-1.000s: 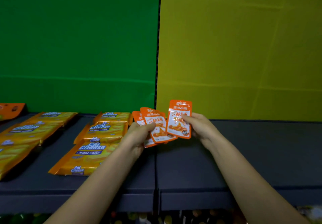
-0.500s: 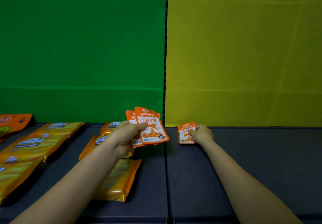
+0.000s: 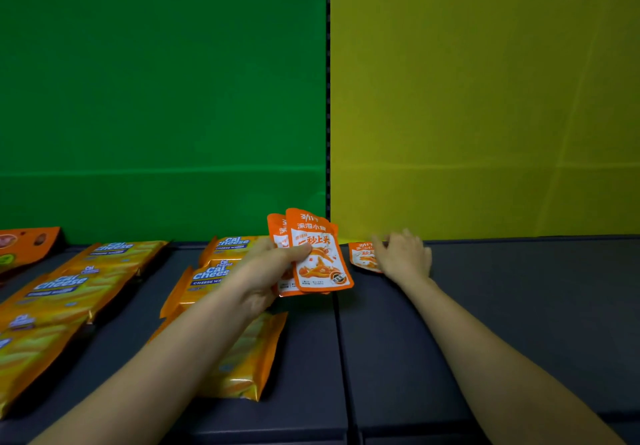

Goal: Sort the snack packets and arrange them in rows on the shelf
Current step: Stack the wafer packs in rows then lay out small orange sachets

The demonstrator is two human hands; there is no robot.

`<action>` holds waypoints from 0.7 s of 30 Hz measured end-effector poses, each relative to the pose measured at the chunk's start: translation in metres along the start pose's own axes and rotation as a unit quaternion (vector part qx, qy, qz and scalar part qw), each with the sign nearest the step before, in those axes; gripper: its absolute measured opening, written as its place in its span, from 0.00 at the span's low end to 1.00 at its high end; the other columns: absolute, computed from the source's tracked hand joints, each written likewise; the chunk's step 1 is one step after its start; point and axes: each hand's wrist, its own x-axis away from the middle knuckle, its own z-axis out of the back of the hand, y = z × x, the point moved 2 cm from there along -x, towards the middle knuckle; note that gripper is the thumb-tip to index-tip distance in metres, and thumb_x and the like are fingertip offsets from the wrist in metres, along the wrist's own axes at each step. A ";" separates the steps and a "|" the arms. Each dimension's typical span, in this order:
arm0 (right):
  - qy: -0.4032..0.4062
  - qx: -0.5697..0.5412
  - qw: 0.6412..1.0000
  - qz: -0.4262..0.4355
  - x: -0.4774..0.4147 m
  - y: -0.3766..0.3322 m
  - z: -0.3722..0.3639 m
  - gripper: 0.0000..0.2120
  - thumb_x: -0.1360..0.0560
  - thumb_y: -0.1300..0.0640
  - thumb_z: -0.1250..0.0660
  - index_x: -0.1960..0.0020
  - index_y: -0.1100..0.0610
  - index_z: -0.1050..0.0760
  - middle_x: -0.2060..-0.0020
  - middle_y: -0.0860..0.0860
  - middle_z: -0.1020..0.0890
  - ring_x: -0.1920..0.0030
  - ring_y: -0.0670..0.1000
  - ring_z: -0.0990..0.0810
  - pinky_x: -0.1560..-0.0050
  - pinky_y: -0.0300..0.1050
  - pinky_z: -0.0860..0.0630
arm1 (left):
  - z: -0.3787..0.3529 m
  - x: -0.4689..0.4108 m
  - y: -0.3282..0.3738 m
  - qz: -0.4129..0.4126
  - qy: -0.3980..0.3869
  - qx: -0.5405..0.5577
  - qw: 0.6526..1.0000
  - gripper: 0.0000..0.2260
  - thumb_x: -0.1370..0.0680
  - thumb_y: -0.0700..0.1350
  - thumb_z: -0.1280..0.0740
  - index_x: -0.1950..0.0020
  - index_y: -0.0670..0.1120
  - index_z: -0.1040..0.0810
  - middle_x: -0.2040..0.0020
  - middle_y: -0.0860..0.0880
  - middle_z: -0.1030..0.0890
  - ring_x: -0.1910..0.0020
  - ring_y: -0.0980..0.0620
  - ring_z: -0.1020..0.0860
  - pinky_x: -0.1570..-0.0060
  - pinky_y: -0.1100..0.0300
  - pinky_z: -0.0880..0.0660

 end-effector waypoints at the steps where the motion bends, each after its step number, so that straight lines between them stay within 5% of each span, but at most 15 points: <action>1: -0.004 -0.073 0.997 0.007 0.003 -0.006 0.010 0.23 0.21 0.43 0.47 0.40 0.58 0.24 0.40 0.57 0.24 0.39 0.59 0.26 0.41 0.50 0.32 | -0.003 0.003 -0.001 -0.007 -0.001 0.001 1.000 0.02 0.23 0.37 0.35 0.55 0.41 0.23 0.62 0.46 0.17 0.73 0.55 0.18 0.70 0.61 0.20; 4: -0.140 -0.354 0.924 0.031 0.028 -0.026 0.042 0.23 0.23 0.38 0.45 0.45 0.55 0.23 0.49 0.53 0.19 0.53 0.53 0.21 0.51 0.46 0.27 | -0.013 0.009 -0.005 -0.025 -0.003 0.007 1.000 0.07 0.24 0.37 0.34 0.47 0.40 0.25 0.57 0.44 0.17 0.66 0.51 0.18 0.66 0.59 0.20; 6: -0.220 -0.393 0.891 0.058 0.053 -0.034 0.054 0.21 0.27 0.39 0.38 0.46 0.54 0.26 0.55 0.48 0.18 0.56 0.49 0.19 0.55 0.41 0.25 | -0.022 0.015 -0.008 -0.028 -0.009 0.005 1.000 0.09 0.24 0.38 0.34 0.45 0.40 0.25 0.57 0.45 0.16 0.66 0.51 0.18 0.67 0.60 0.20; 9: -0.214 -0.417 0.881 0.065 0.067 -0.027 0.058 0.20 0.31 0.49 0.27 0.44 0.53 0.29 0.59 0.44 0.20 0.60 0.45 0.18 0.59 0.37 0.21 | -0.036 0.024 -0.011 -0.032 -0.016 0.016 0.999 0.02 0.24 0.37 0.34 0.54 0.43 0.22 0.68 0.49 0.15 0.72 0.54 0.17 0.72 0.62 0.20; 16: -0.259 -0.500 0.826 0.031 0.075 -0.007 0.063 0.12 0.29 0.56 0.29 0.47 0.52 0.27 0.56 0.50 0.17 0.69 0.42 0.17 0.65 0.36 0.20 | -0.043 0.033 -0.016 -0.016 0.013 0.047 0.999 0.04 0.23 0.40 0.35 0.57 0.42 0.22 0.70 0.48 0.16 0.74 0.53 0.18 0.72 0.61 0.20; 21: -0.122 -0.514 0.849 0.006 0.066 0.006 0.066 0.09 0.27 0.57 0.31 0.50 0.53 0.28 0.55 0.53 0.18 0.63 0.47 0.19 0.59 0.42 0.22 | -0.034 0.032 -0.016 -0.057 0.089 0.068 0.992 0.03 0.23 0.38 0.35 0.56 0.42 0.23 0.68 0.48 0.17 0.74 0.54 0.19 0.69 0.60 0.20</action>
